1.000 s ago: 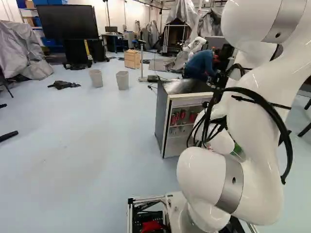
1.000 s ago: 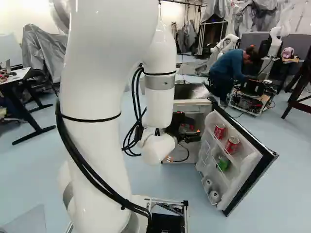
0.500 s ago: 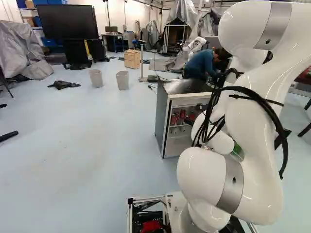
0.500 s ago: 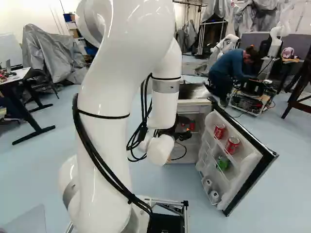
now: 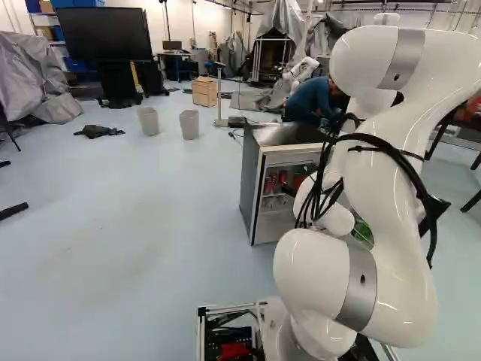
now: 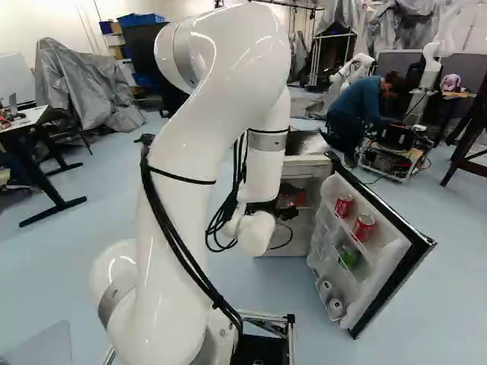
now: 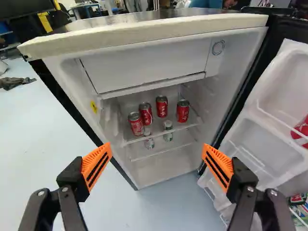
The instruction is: Grab a drink from the fridge
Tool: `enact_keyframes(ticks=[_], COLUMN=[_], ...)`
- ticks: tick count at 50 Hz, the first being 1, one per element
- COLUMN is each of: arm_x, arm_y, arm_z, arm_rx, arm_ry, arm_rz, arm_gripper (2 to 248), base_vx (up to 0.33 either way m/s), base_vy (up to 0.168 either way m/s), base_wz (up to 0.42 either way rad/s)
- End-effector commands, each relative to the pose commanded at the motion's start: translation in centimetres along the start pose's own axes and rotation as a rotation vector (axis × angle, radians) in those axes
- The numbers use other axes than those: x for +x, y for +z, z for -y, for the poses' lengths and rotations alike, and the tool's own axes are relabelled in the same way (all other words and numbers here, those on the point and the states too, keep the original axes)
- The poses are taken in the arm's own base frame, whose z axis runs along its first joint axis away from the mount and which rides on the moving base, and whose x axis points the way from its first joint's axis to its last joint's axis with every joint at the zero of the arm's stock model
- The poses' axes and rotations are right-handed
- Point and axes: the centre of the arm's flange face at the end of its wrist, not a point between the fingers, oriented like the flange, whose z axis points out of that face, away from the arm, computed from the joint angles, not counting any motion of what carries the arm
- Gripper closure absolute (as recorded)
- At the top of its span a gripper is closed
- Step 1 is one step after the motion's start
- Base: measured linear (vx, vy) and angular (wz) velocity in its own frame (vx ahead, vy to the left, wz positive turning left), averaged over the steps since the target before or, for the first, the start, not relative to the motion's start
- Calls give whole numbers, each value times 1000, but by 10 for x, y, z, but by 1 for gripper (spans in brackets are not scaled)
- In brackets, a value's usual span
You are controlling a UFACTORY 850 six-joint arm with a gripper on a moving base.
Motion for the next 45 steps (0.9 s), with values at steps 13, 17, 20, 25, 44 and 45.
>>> enact_keyframes(ticks=[13,17,20,25,44,45], arm_x=[-9,-11,-14,-17,-32,-33], arm_y=[26,34,40,50,90,92], arm_z=[1,1,2,2,2,1], arm_rx=[21,28,31,36,42,42], arm_ry=[-7,-9,-11,-14,-21,-21], arm_rz=[8,10,11,13,13,13], arm_gripper=[3,3,3,3,3,3], base_vx=[0,0,0,0,0,0], base_vy=[0,0,0,0,0,0], base_wz=[0,0,0,0,0,0])
